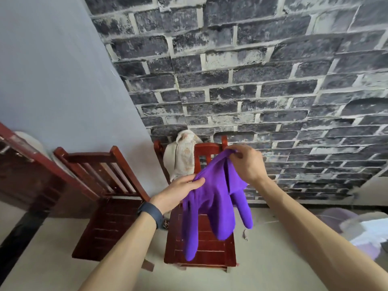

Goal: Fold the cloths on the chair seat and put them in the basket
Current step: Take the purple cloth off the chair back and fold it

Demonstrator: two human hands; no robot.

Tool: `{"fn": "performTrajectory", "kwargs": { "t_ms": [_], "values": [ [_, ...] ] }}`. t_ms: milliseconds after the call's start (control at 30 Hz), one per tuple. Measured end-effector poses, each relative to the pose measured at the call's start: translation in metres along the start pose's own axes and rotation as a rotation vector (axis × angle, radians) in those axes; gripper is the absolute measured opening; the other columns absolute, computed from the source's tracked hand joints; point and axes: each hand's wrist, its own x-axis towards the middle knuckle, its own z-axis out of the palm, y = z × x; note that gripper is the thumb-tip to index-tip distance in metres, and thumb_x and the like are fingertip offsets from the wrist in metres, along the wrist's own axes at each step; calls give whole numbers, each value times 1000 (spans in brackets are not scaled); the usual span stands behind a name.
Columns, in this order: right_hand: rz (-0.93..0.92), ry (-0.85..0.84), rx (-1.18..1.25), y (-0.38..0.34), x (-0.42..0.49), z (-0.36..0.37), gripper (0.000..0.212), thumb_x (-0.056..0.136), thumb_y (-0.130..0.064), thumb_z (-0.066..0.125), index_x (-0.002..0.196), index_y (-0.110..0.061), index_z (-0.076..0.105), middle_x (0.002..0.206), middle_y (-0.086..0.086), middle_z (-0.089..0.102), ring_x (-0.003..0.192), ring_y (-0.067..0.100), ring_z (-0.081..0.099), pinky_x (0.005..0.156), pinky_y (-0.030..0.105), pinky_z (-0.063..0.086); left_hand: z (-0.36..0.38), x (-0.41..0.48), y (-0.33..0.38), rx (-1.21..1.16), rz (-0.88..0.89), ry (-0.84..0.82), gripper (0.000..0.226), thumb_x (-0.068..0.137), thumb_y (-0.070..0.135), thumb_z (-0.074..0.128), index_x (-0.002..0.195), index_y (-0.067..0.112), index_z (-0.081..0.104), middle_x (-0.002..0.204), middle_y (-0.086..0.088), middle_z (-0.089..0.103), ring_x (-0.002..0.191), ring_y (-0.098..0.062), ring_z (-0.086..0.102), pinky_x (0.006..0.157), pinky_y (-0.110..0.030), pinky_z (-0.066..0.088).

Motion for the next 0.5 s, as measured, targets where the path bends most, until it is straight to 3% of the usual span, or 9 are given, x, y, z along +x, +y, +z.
{"fn": "performTrajectory", "kwargs": {
  "t_ms": [67, 133, 233, 300, 367, 433, 500],
  "values": [
    [-5, 62, 86, 5, -5, 6, 35, 86, -6, 65, 115, -23, 72, 113, -1, 71, 99, 17, 69, 82, 11, 41, 0, -2, 7, -140, 7, -26, 35, 92, 28, 69, 122, 10, 67, 122, -12, 70, 118, -29, 64, 110, -44, 42],
    [44, 75, 211, 12, -21, 11, 44, 88, -13, 72, 130, -22, 61, 123, -6, 62, 100, 9, 67, 85, 7, 43, 0, -3, 17, -237, 25, -16, 40, 91, 28, 70, 126, 8, 65, 125, -14, 68, 124, -33, 59, 113, -48, 38],
    [423, 19, 357, 40, -64, 31, 64, 84, -42, 77, 137, -14, 52, 131, -2, 58, 113, 13, 63, 95, 26, 48, 2, -8, 29, -424, 46, -13, 27, 98, 20, 58, 121, 10, 67, 123, -15, 69, 117, -29, 64, 103, -41, 50],
    [688, -101, 400, 60, -98, 45, 87, 75, -75, 66, 130, -7, 60, 124, 0, 65, 112, 17, 62, 100, 34, 46, 4, -12, 33, -551, 40, -52, 28, 100, 19, 55, 124, 10, 66, 124, -17, 68, 115, -27, 66, 98, -38, 53],
    [887, -222, 496, 71, -122, 56, 106, 65, -95, 49, 136, -17, 61, 133, 3, 61, 120, 23, 59, 107, 38, 40, 6, -16, 33, -606, 26, -69, 32, 99, 20, 56, 129, 10, 62, 126, -17, 66, 117, -29, 64, 97, -40, 53],
    [1052, -281, 592, 74, -136, 61, 108, 63, -94, 45, 148, -27, 47, 150, 5, 48, 134, 28, 48, 114, 45, 30, 6, -20, 29, -626, 18, -46, 33, 99, 22, 57, 131, 13, 62, 125, -15, 67, 115, -28, 65, 95, -41, 55],
    [1183, -386, 714, 79, -143, 67, 103, 68, -91, 51, 142, -18, 50, 138, 8, 58, 123, 30, 56, 106, 49, 35, 2, -22, 23, -658, 9, -26, 38, 99, 23, 57, 135, 14, 59, 131, -16, 63, 122, -31, 61, 103, -46, 49]
  ]
}}
